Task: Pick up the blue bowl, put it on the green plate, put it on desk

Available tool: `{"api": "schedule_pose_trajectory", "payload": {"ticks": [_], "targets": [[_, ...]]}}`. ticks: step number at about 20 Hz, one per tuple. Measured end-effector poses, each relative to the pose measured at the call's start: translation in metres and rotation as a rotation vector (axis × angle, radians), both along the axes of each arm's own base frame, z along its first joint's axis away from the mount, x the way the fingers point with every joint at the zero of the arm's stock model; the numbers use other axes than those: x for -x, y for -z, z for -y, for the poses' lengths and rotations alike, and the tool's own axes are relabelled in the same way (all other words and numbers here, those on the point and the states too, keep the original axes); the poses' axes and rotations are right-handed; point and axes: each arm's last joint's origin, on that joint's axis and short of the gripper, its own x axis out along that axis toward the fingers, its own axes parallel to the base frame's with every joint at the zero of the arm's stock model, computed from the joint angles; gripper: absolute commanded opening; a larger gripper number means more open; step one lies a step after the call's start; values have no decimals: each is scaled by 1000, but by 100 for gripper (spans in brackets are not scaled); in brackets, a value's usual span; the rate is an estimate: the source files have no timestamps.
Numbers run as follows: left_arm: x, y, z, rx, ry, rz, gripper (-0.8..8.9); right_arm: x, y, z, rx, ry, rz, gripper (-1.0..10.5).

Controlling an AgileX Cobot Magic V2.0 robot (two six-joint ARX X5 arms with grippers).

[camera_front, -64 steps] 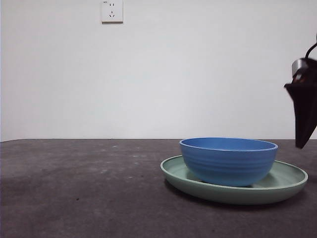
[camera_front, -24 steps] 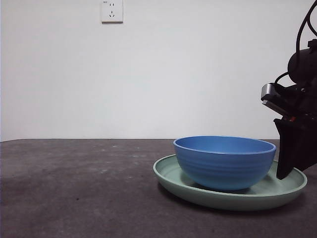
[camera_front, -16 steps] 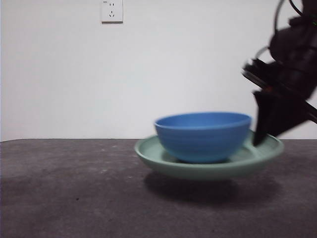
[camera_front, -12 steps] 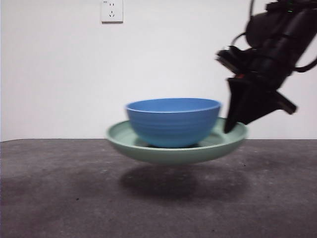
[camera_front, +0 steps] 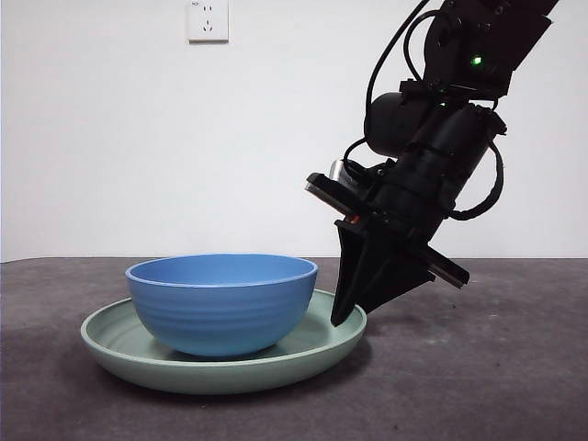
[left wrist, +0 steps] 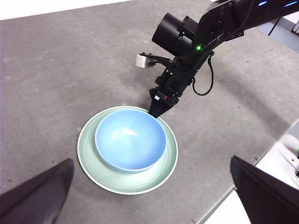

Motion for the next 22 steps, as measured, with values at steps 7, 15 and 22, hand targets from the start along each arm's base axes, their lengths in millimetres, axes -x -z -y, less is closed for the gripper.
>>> {"api": "schedule_pose_trajectory", "payload": {"ticks": [7,15,22], "targets": [[0,0,0,0,0,0,559,-2,-1,-1,-4,1,19,40],[0,0,0,0,0,0,559,-7,-15,5,131,42,100,316],[0,0,0,0,0,0,559,7,-125,23,213,74,353,520]]}}
